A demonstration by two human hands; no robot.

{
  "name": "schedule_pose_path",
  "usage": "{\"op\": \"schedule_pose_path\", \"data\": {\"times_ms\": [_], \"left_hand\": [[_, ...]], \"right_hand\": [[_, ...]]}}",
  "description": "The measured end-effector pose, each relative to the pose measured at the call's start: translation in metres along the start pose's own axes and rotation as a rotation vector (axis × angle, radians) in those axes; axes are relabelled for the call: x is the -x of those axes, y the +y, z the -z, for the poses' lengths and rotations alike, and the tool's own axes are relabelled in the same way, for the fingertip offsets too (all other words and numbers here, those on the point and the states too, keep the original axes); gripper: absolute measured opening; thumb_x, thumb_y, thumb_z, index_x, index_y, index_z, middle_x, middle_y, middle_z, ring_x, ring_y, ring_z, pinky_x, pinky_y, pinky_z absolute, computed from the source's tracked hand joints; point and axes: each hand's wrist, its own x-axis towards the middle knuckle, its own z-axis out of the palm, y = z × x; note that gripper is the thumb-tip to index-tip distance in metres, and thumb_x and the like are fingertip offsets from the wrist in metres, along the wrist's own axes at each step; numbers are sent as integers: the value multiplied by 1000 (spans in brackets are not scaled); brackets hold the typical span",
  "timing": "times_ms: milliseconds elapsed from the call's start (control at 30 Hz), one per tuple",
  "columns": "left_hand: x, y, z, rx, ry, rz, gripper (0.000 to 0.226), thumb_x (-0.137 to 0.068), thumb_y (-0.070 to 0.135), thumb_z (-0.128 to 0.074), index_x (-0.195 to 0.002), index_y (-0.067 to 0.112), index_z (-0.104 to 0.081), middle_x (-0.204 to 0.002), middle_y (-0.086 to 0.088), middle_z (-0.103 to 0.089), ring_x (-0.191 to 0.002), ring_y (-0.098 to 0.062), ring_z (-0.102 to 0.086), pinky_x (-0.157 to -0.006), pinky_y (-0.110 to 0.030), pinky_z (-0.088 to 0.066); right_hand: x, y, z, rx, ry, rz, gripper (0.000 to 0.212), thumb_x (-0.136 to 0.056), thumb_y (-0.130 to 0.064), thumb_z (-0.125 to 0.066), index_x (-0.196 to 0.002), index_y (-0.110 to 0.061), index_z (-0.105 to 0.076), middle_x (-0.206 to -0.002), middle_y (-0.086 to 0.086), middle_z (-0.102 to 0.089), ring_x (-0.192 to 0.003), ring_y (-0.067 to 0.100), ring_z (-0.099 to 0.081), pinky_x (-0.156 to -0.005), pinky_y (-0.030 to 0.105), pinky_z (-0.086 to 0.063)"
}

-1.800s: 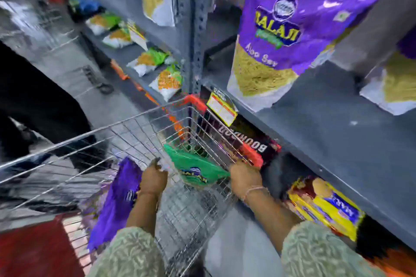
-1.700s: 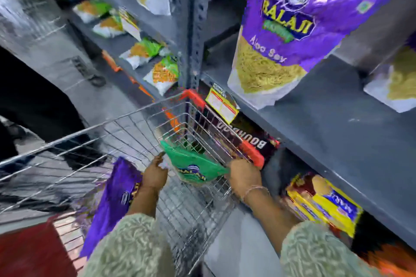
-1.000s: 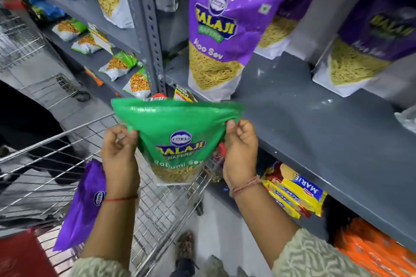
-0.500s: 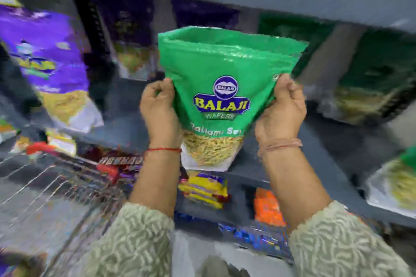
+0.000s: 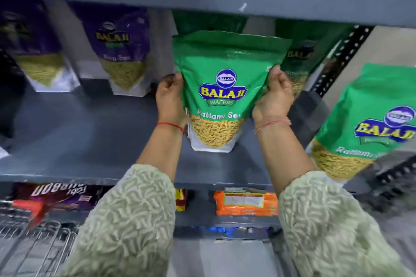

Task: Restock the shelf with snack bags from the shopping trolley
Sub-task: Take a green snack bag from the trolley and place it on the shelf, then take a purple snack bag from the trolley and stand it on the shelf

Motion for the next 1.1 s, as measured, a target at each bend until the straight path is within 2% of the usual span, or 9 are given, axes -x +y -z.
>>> {"op": "schedule_pose_path", "data": {"times_ms": [200, 267, 333, 467, 533, 667, 933, 1000, 1100], "left_hand": [[-2, -1, 1, -31, -18, -36, 14, -84, 21, -51, -70, 18, -53, -60, 9, -68, -65, -10, -58, -69, -29, -47], [4, 4, 2, -10, 5, -54, 3, -83, 20, -51, -83, 17, -52, -77, 4, -63, -69, -8, -57, -70, -27, -47], [15, 10, 10, 1, 43, -61, 9, -88, 15, -48, -97, 17, -47, -87, 2, -57, -72, -6, -54, -69, -20, -44], [49, 23, 61, -35, 142, -42, 7, -92, 19, -44, -96, 25, -46, -98, -5, -61, -93, -20, -60, -75, -17, -49], [65, 33, 105, -78, 292, -71, 10, -92, 23, -44, -102, 24, -43, -94, -1, -62, -88, -20, -62, -69, -16, -49], [89, 68, 218, -181, 560, -182, 8, -92, 23, -45, -97, 29, -42, -84, 3, -61, -63, -3, -62, -56, -12, -43], [184, 157, 463, -213, 1099, -231, 15, -91, 18, -47, -78, 25, -45, -50, 11, -65, -43, 1, -54, -40, -11, -36], [218, 159, 512, -253, 1221, -79, 18, -90, 23, -49, -72, 22, -47, -43, 13, -62, -39, 1, -51, -41, -13, -39], [275, 137, 579, -299, 1304, 404, 23, -83, 35, -54, -66, 20, -54, -46, 13, -64, -61, -12, -61, -60, -26, -49]], "right_hand": [[3, -2, 3, 86, -7, 5, 18, -86, -5, -53, -71, -15, -54, -57, -9, -68, -59, 3, -61, -57, 17, -53], [16, -1, 8, 180, 18, -14, 11, -86, -11, -56, -96, -14, -54, -88, 0, -66, -85, 9, -61, -73, 19, -52], [38, 8, 22, 258, 72, -79, 39, -82, -19, -62, -116, -15, -42, -111, 6, -54, -107, 15, -53, -93, 27, -43], [109, 45, 41, 345, 197, -31, 29, -81, -10, -62, -100, -17, -42, -89, -1, -42, -80, 5, -45, -75, 9, -42], [154, 71, 36, 426, 80, -59, 28, -78, -9, -65, -92, -23, -45, -87, -4, -42, -71, -2, -44, -66, 4, -41], [233, 126, 3, 552, -368, -245, 29, -66, -26, -71, -87, -29, -50, -91, -4, -47, -80, 7, -44, -76, 12, -40], [394, 256, -79, 671, -1005, -682, 22, -81, -5, -60, -77, -25, -51, -79, -6, -55, -62, -9, -54, -65, 10, -43], [432, 291, -87, 739, -1128, -745, 25, -80, -2, -61, -75, -25, -51, -78, -7, -56, -61, -12, -54, -67, 14, -43], [490, 345, -90, 834, -1272, -812, 22, -78, 1, -62, -79, -19, -52, -76, -7, -55, -58, -16, -54, -65, 10, -43]]}}
